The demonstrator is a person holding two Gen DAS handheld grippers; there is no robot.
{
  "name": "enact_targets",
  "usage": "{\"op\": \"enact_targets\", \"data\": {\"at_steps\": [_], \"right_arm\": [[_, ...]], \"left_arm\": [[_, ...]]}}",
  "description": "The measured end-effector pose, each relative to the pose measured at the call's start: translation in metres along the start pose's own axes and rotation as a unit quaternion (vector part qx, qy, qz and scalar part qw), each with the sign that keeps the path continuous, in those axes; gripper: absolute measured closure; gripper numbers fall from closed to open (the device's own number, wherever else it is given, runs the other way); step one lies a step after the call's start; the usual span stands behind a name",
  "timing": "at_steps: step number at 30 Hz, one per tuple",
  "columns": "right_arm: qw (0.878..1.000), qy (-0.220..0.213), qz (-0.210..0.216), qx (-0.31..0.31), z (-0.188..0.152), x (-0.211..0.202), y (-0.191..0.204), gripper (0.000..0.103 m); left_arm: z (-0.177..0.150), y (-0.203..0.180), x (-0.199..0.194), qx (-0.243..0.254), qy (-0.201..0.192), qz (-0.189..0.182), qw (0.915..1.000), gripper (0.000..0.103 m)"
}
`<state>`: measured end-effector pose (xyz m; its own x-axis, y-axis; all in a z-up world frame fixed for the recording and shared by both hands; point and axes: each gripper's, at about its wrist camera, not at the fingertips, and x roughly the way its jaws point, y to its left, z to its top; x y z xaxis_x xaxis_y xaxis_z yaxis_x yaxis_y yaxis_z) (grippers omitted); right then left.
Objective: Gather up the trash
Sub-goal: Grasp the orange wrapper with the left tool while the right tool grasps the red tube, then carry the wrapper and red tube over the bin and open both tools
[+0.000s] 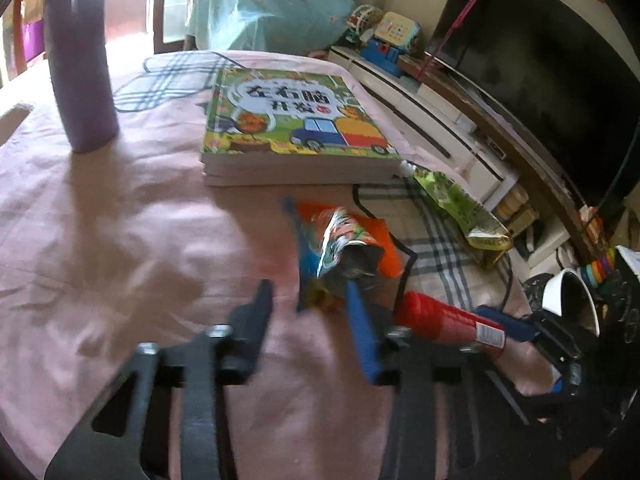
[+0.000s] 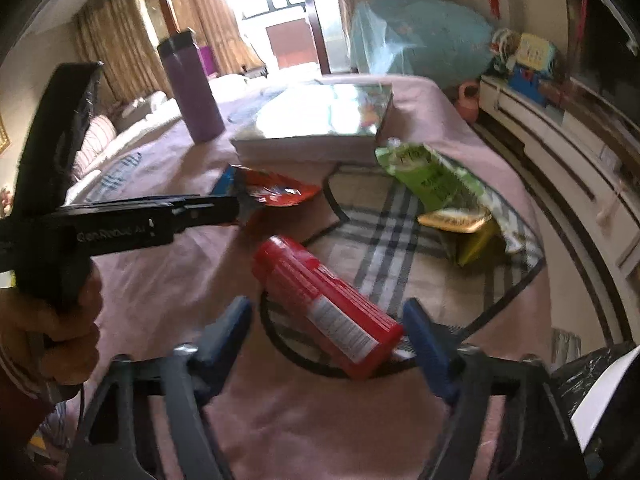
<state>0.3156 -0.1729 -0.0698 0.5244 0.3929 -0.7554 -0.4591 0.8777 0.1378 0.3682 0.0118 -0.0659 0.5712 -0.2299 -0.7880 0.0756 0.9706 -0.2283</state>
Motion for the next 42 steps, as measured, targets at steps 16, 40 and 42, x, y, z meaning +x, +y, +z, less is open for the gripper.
{"op": "enact_targets", "data": {"at_steps": [16,40,42], "right_arm": [[0.996,-0.024,0.035,0.083,-0.044,-0.049,-0.010,0.067],[0.997,-0.006,0.015,0.070,-0.074,-0.056,0.023,0.064],[0.998,-0.002,0.011,0.065,-0.074,-0.052,0.024,0.066]], "left_arm": [[-0.043,-0.021,-0.053,0.047,-0.021,-0.028,0.9983,0.098],[-0.115,-0.031,-0.117,0.036,-0.027,-0.059,0.9972,0.098],[-0.116,-0.033,-0.119,0.037,-0.027,-0.061,0.9971,0.098]]}}
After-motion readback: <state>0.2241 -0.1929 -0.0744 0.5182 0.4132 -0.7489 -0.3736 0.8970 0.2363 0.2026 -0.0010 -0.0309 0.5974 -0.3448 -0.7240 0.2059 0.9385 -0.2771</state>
